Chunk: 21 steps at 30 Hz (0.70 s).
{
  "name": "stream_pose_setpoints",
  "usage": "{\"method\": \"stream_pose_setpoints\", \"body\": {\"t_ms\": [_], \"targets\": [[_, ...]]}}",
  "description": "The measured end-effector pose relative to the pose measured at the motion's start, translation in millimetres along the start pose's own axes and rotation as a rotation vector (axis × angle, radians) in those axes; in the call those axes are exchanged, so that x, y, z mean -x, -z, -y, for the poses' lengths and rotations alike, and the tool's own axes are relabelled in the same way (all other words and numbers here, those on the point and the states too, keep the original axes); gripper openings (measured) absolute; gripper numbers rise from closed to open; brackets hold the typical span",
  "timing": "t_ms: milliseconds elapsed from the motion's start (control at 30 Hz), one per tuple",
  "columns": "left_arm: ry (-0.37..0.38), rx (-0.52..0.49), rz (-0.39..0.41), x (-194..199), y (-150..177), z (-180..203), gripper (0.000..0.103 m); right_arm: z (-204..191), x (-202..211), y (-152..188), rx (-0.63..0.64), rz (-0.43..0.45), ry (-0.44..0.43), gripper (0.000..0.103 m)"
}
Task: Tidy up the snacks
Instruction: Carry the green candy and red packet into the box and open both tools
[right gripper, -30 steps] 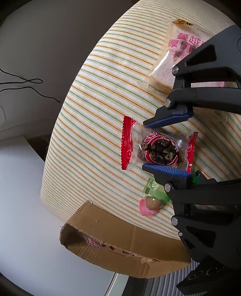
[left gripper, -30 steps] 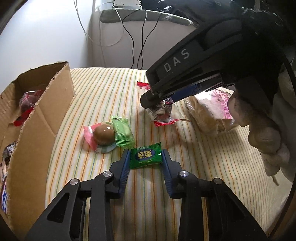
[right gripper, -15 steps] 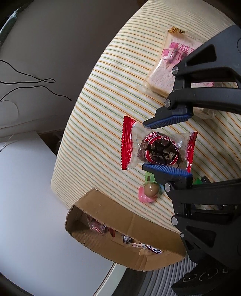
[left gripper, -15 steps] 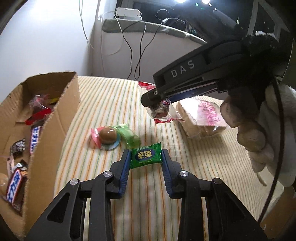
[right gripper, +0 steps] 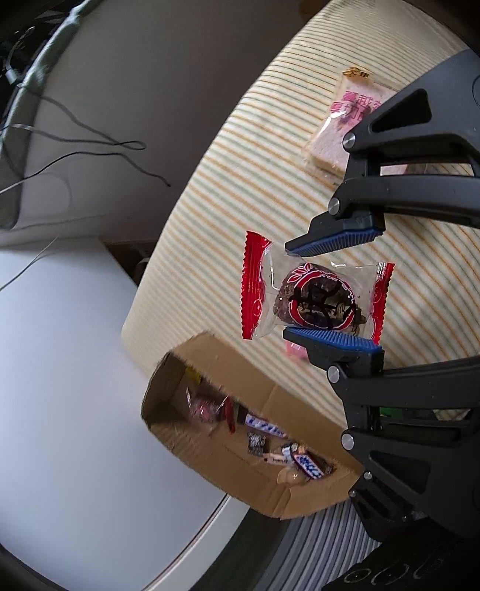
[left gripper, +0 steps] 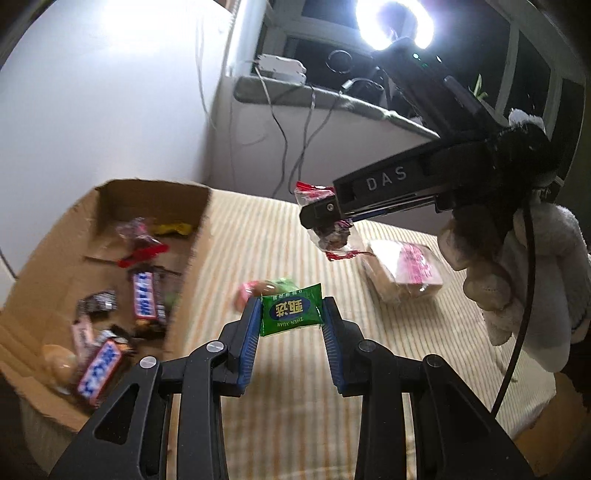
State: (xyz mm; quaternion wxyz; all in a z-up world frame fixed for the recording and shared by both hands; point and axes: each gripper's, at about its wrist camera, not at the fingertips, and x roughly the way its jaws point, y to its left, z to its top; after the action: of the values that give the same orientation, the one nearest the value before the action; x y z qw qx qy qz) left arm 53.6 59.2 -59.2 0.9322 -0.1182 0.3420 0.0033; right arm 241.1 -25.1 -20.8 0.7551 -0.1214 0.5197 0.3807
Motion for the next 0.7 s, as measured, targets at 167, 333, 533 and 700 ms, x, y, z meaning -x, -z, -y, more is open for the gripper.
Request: {"method": "stream_pose_setpoints", "body": {"t_ms": [167, 333, 533, 700], "targets": [[-0.039, 0.024, 0.035, 20, -4, -25, 0.031, -20, 3, -11, 0.028, 0.018, -0.017, 0.041], [-0.083, 0.061, 0.052, 31, -5, -54, 0.031, -45, -5, -24, 0.068, 0.024, -0.024, 0.041], [-0.128, 0.088, 0.06, 41, 0, -83, 0.031, -74, -17, -38, 0.11, 0.019, -0.04, 0.041], [-0.154, 0.122, 0.059, 43, 2, -105, 0.031, -95, -27, -47, 0.151, 0.005, -0.04, 0.041]]}}
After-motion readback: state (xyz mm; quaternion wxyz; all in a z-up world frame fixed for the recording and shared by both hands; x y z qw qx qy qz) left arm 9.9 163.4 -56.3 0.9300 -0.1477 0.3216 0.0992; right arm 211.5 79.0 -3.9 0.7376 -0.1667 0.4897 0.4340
